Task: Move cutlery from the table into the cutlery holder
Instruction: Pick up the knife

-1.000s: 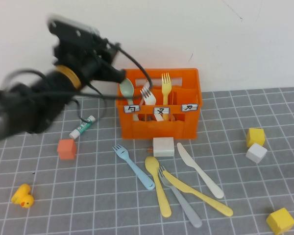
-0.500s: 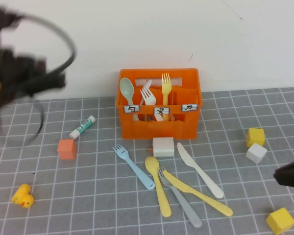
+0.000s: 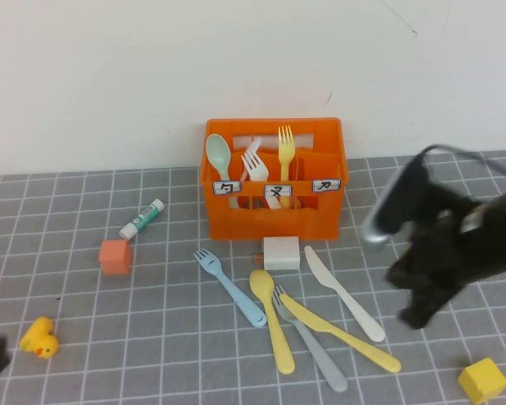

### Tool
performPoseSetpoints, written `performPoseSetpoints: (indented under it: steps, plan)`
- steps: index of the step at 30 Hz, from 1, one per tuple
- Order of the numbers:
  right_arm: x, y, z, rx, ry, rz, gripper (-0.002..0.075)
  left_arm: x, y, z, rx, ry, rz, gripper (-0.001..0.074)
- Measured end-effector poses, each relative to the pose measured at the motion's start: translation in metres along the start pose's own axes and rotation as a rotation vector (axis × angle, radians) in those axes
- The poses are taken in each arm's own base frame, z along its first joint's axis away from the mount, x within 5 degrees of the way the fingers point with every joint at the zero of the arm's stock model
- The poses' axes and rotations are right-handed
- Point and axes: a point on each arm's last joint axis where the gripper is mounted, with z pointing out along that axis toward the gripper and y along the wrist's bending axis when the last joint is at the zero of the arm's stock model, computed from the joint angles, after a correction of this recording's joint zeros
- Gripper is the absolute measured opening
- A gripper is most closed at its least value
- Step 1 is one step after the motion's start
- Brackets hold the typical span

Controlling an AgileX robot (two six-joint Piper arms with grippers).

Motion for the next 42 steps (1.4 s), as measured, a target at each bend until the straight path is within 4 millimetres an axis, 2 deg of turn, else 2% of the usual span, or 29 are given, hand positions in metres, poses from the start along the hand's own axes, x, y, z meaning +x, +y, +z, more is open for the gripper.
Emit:
performPoseSetpoints:
  steps: [3,7,10,12,17,22,26,33,38,42]
  plan:
    - [-0.004,0.0,0.032,-0.019,0.033,0.004,0.0088,0.009,0.005,-0.014,0.0,-0.025,0.027,0.0001]
    - [-0.004,-0.006,0.074,-0.027,0.078,0.041,0.0263,0.023,0.009,-0.016,-0.006,-0.033,0.065,0.0004]
    - [-0.009,-0.013,0.093,-0.021,0.08,0.048,0.0328,0.036,0.011,-0.009,-0.008,-0.006,0.065,0.0001]
    - [-0.014,-0.017,0.102,-0.015,0.074,0.051,0.0342,0.042,0.012,-0.004,-0.005,0.001,0.058,0.0002]
    - [-0.025,-0.027,0.127,-0.022,0.083,0.06,0.0382,0.045,0.012,-0.002,0.001,-0.006,0.051,0.0001]
    - [-0.033,-0.033,0.142,-0.045,0.113,0.094,0.0501,0.044,0.011,-0.002,0.006,-0.017,0.051,0.0001]
    - [-0.033,-0.036,0.145,-0.033,0.142,0.065,0.0515,0.044,0.011,-0.002,0.008,-0.019,0.05,0.0001]
    - [-0.024,-0.035,0.145,-0.046,0.233,0.022,0.048,0.043,0.01,-0.002,0.015,-0.026,0.044,0.0001]
    - [-0.014,-0.043,0.151,-0.043,0.263,0.094,0.0477,0.043,0.01,-0.002,0.018,-0.027,0.039,0.0001]
    - [-0.01,-0.046,0.153,-0.054,0.283,0.132,0.0445,0.043,0.01,-0.002,0.018,-0.027,0.036,0.0001]
